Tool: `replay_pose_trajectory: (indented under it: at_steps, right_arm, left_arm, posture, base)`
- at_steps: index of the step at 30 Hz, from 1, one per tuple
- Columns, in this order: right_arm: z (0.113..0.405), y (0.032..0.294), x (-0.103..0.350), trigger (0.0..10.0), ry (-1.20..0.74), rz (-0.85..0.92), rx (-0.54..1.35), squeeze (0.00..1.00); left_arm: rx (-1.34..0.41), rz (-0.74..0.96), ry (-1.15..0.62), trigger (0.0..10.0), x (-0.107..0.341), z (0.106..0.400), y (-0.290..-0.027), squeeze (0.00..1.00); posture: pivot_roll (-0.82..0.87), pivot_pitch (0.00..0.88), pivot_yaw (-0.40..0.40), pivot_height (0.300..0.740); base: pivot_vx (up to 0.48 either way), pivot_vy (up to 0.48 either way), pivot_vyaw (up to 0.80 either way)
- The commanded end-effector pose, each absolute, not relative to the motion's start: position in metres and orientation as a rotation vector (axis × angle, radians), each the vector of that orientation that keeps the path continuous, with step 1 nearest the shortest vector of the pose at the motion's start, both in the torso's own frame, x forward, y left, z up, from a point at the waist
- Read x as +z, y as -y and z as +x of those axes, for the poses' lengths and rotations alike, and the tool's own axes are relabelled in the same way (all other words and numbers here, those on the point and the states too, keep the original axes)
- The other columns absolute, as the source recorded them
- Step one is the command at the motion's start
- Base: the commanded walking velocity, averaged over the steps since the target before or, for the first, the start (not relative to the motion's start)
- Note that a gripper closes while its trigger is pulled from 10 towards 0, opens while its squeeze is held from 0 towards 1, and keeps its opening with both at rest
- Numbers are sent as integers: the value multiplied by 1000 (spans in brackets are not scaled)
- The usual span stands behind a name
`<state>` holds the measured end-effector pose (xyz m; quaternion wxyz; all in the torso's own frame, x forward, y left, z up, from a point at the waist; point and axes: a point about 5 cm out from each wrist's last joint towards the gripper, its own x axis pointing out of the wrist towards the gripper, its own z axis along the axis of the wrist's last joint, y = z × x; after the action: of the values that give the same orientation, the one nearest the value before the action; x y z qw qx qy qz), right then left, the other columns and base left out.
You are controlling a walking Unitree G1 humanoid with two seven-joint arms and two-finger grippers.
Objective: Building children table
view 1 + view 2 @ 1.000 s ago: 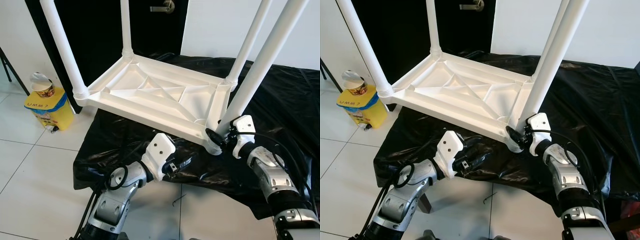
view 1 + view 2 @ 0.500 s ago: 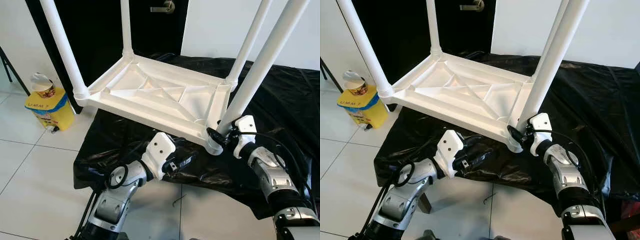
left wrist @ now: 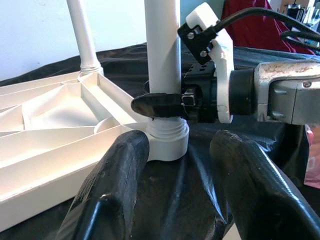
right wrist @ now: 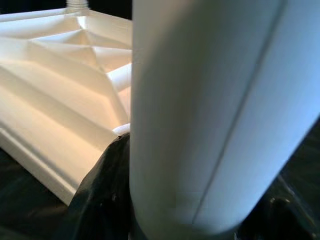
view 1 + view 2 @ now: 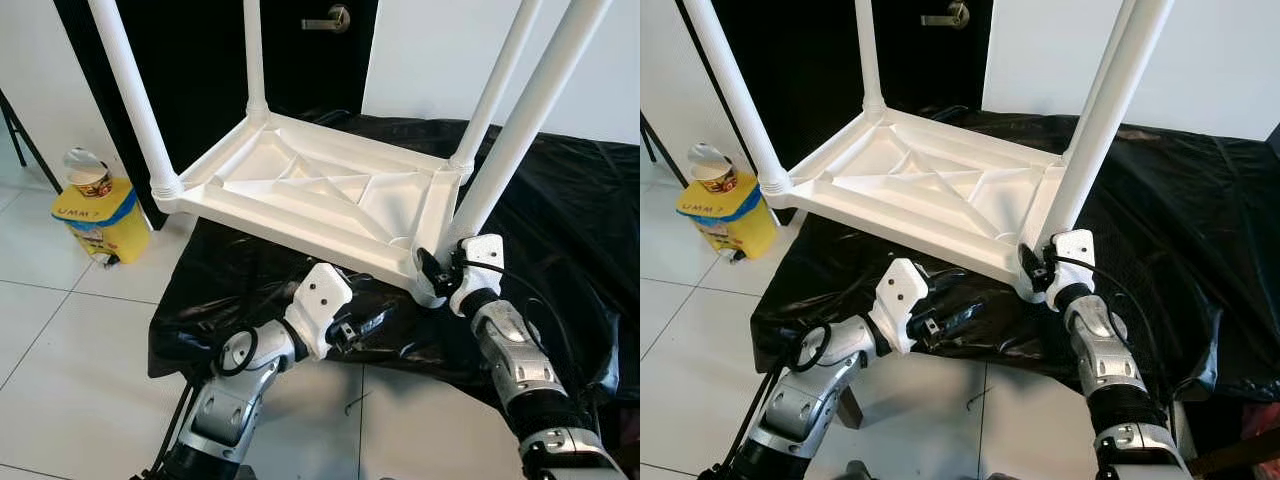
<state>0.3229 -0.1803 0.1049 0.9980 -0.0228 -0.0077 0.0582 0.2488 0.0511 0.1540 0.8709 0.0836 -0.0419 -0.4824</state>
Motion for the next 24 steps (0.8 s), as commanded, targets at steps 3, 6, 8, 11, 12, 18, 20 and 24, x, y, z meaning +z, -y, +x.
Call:
replay_pose_trajectory:
  at_steps: [3,6,8,11,12,18,20,24]
  right_arm:
    - [317,186,94,10000,-47,-38,-37,0]
    - [316,178,95,10000,-48,-15,-134,0]
    - [314,170,94,10000,-55,7,-159,0]
    - [312,154,93,10000,-59,38,-158,0]
    - [312,154,93,10000,-59,38,-158,0]
    - [311,152,94,10000,-68,42,-157,0]
    - [310,149,93,10000,-76,41,-158,0]
    - [310,142,98,10000,-67,35,-143,1000]
  left_arm:
    - [-966,186,96,10000,153,252,-47,0]
    - [-979,197,94,10000,152,251,-43,0]
    - [-988,203,92,10000,151,250,-41,0]
    - [-1011,206,81,10000,149,248,-38,0]
    - [-1011,206,81,10000,149,248,-38,0]
    - [-1028,213,63,10000,145,247,-37,0]
    - [-1022,220,65,10000,146,248,-38,0]
    - [-1026,218,68,10000,146,249,-39,0]
  posture:
    - [65,0,-87,740]
    - [62,0,-90,740]
    - [63,0,-91,740]
    - [60,0,-81,740]
    - [60,0,-81,740]
    - [59,1,-75,740]
    - [57,1,-72,740]
    - [50,4,-70,740]
  base:
    - [0,0,0]
    - [0,0,0]
    - [0,0,0]
    - [0,0,0]
    - [0,0,0]
    - [0,0,0]
    - [0,0,0]
    - [0,0,0]
